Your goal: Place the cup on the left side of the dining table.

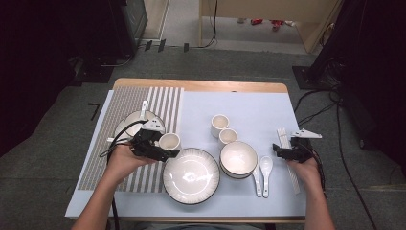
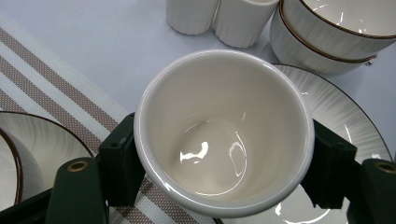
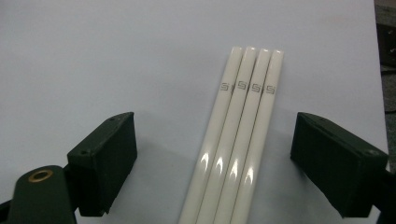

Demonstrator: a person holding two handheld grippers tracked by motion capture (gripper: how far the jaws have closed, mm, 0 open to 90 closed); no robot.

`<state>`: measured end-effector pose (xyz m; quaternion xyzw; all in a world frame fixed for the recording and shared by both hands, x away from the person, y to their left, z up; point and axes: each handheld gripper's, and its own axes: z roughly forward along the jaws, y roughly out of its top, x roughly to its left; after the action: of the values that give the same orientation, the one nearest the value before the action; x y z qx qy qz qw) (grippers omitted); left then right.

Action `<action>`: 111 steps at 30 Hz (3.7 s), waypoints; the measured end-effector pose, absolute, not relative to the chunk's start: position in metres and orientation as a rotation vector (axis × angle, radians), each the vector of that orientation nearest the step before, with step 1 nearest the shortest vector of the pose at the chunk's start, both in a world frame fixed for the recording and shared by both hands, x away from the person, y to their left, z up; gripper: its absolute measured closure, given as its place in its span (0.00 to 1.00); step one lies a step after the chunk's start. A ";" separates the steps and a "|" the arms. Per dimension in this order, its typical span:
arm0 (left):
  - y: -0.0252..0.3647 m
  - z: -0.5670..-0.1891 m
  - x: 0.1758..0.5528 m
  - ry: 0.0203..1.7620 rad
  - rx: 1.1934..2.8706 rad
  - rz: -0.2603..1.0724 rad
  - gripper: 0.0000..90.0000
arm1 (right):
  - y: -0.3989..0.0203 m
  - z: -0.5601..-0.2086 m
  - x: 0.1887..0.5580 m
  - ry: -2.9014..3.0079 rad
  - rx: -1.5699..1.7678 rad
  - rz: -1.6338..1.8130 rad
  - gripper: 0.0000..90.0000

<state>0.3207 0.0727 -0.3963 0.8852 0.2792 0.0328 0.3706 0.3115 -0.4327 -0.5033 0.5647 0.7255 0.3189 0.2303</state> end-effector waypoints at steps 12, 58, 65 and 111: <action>0.077 -0.396 0.321 0.729 2.274 0.088 0.31 | -0.433 -0.503 0.312 1.996 1.553 0.877 0.16; 0.093 -0.394 0.314 0.777 2.300 0.111 0.31 | -0.433 -0.503 0.312 1.996 1.553 0.877 0.16; 0.094 -0.395 0.313 0.788 2.300 0.105 0.31 | -0.433 -0.503 0.312 1.996 1.553 0.877 0.16; 0.114 -0.400 0.298 0.788 2.285 0.114 0.31 | -0.433 -0.503 0.312 1.996 1.552 0.876 0.16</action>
<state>0.2979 0.1145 -0.4001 0.8835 0.3046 0.0440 0.3531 0.3116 -0.4325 -0.5033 0.5645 0.7258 0.3184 0.2307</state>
